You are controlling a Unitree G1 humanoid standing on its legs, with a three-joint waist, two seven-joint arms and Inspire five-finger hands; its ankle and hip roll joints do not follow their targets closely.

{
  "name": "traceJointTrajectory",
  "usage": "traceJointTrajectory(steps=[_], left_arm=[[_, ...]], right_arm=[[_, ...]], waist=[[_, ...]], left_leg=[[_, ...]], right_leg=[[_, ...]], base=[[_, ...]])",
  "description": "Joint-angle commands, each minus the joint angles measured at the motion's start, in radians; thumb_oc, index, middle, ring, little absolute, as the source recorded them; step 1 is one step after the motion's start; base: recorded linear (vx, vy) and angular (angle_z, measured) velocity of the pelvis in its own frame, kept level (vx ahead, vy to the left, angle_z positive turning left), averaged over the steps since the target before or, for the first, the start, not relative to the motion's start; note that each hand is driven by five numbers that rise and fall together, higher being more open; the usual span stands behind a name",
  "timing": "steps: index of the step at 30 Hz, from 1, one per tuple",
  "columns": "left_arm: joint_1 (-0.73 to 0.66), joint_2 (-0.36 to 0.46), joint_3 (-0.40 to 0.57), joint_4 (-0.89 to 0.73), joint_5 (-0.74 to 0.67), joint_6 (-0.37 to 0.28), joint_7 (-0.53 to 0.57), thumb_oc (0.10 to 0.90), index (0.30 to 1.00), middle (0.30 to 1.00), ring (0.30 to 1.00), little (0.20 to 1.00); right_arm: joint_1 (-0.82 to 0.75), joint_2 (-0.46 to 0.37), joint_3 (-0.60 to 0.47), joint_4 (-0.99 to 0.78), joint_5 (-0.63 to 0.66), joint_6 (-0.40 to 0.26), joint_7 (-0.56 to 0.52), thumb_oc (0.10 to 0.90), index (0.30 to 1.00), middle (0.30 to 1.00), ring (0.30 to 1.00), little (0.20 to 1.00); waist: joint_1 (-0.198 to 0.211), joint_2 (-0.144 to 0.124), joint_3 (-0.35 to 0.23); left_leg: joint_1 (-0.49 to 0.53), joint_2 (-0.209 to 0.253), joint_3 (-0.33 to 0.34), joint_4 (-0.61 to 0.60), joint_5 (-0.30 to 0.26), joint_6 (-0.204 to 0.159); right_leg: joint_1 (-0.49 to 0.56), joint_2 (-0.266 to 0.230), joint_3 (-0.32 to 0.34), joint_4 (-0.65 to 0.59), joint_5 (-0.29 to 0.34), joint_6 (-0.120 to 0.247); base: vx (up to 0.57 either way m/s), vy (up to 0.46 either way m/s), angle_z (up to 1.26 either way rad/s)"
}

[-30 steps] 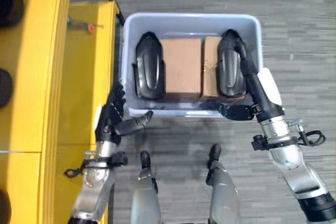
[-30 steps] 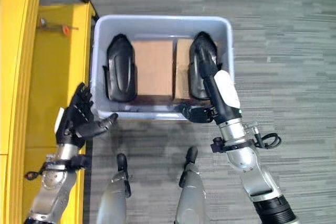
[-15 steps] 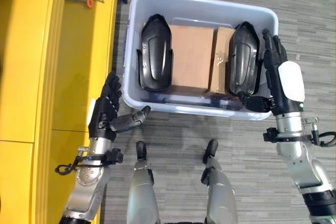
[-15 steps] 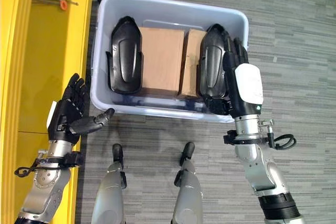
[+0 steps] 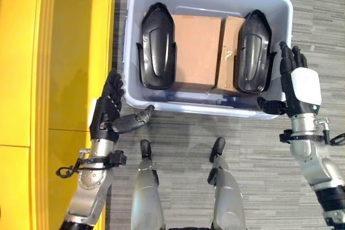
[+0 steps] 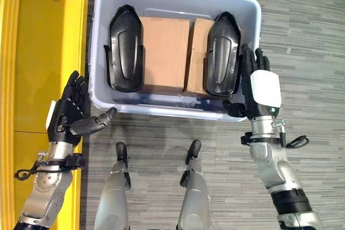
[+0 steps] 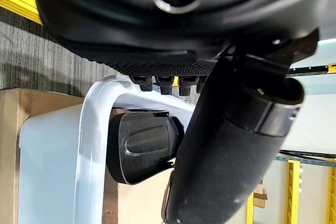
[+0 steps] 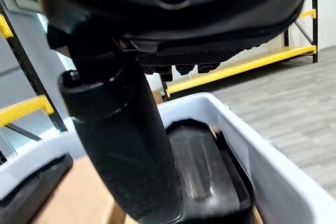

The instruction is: Move parts from the plastic box to the shelf.

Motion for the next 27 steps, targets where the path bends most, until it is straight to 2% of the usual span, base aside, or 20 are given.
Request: traceJointTrajectory(steps=[1,7,14,27], left_arm=[[-0.014,0.041,0.024,-0.110,0.013,-0.116,-0.004,0.900,1.000,1.000,1.000,1.000],[-0.012,0.042,0.024,-0.115,-0.001,-0.121,-0.009,0.900,1.000,1.000,1.000,1.000],[-0.024,0.029,0.012,-0.105,-0.007,-0.119,-0.002,0.900,1.000,1.000,1.000,1.000],[-0.022,0.026,0.017,-0.114,-0.011,-0.119,0.007,0.900,1.000,1.000,1.000,1.000]], right_arm=[[-0.094,-0.089,-0.003,-0.029,0.034,-0.014,-0.045,0.900,1.000,1.000,1.000,1.000],[-0.152,-0.131,0.042,0.037,0.035,-0.008,-0.035,0.900,1.000,1.000,1.000,1.000],[-0.186,-0.106,0.068,0.074,0.080,-0.008,-0.026,0.900,1.000,1.000,1.000,1.000],[-0.271,-0.110,0.109,0.147,0.086,0.009,-0.042,0.900,1.000,1.000,1.000,1.000]], waist=[[0.006,0.012,-0.022],[0.006,0.028,-0.022],[0.004,0.042,-0.022],[0.009,0.058,-0.022]], left_leg=[[0.011,0.070,-0.005,-0.015,0.044,-0.030],[-0.002,0.068,-0.005,-0.020,0.048,-0.032],[-0.025,0.067,-0.008,-0.024,0.054,-0.033],[-0.048,0.070,-0.009,-0.029,0.058,-0.034]], right_leg=[[0.000,-0.083,0.007,0.117,-0.048,0.067],[-0.028,-0.086,0.009,0.126,-0.049,0.066],[-0.060,-0.087,0.010,0.140,-0.050,0.064],[-0.096,-0.080,0.009,0.154,-0.054,0.061]], base=[[0.00,0.000,0.00],[0.00,0.000,0.00],[0.00,-0.010,0.00],[0.00,-0.002,0.00]])
